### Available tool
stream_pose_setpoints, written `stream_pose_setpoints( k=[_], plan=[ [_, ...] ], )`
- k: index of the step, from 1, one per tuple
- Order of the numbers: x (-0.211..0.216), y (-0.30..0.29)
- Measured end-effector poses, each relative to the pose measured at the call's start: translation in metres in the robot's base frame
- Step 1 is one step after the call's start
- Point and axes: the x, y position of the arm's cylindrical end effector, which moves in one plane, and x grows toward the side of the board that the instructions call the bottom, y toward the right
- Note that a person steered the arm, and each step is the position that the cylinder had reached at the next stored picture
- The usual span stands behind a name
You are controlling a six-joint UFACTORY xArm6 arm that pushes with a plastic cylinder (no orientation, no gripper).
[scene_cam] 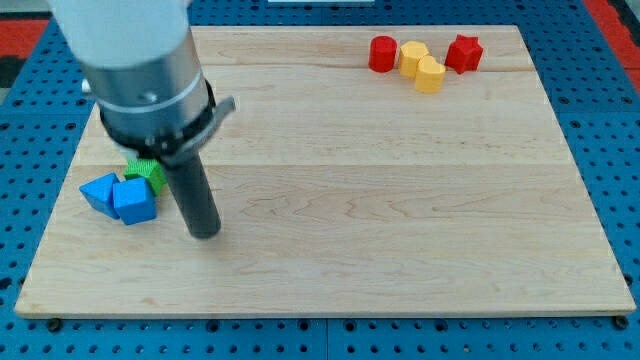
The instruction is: Push the green blocks with a blue cube towards up
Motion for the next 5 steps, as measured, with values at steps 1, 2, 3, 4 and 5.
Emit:
stream_pose_setpoints(
  k=[1,2,3,4,5],
  plan=[
    [0.024,-0.036],
    [0.011,-0.077],
    [-0.014,-0.072],
    [-0.039,-0.071],
    [-0.059,-0.072]
  ],
)
